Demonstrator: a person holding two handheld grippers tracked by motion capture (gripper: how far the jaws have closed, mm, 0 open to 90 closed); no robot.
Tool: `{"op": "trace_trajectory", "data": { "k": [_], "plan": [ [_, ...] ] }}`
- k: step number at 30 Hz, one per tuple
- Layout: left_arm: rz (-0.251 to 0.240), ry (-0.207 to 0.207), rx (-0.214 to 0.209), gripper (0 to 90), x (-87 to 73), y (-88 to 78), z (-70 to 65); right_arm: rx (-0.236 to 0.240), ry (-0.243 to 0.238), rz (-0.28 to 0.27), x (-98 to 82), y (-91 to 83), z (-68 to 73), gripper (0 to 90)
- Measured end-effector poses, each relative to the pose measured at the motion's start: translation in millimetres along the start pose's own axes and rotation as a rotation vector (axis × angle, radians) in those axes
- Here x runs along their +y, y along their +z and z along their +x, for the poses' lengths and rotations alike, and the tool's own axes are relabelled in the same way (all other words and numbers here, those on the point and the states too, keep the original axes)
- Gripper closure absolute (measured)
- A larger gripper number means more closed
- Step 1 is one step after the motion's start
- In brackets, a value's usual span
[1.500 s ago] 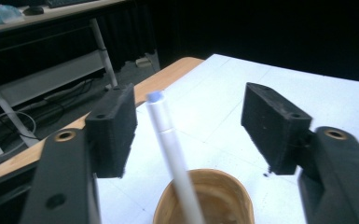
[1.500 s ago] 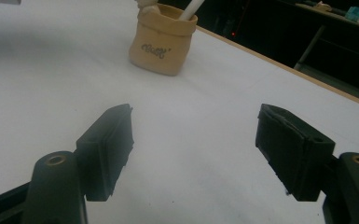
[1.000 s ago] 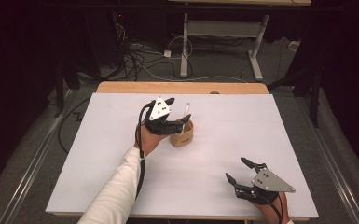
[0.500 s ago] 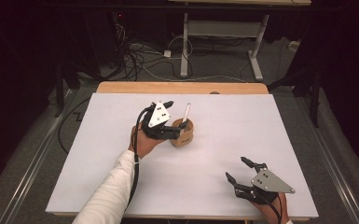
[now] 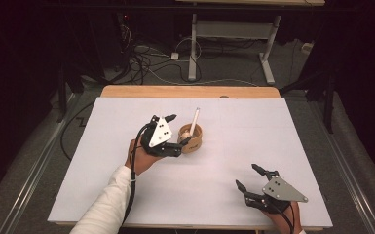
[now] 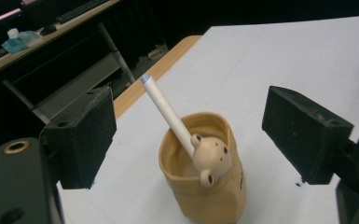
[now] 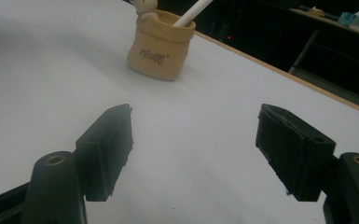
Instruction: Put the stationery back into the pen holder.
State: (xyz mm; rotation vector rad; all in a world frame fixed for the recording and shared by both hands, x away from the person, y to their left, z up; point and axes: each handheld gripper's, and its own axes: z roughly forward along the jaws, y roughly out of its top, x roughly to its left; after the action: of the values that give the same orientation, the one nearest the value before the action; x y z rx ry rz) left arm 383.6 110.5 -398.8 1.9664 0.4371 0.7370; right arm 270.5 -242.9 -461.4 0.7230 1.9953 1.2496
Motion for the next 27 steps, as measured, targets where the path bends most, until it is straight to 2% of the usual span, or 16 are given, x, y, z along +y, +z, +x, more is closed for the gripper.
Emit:
{"op": "trace_trajectory", "data": {
  "k": [9, 21, 27],
  "plan": [
    [0.019, 0.018, 0.006, 16.8, -15.4, -18.3, -4.7, 0.000, 0.004, 0.006, 0.4, 1.4, 0.9, 27.1],
    [0.025, 0.049, -0.018, 16.8, -13.3, -28.7, -12.7, 0.003, -0.004, 0.009, 0.7, 0.9, 2.4, 26.6],
    [0.021, 0.078, -0.015, 16.8, -13.0, -35.0, -20.1, 0.002, -0.003, 0.001, 1.5, -0.2, 2.0, 26.6]
  ]
}}
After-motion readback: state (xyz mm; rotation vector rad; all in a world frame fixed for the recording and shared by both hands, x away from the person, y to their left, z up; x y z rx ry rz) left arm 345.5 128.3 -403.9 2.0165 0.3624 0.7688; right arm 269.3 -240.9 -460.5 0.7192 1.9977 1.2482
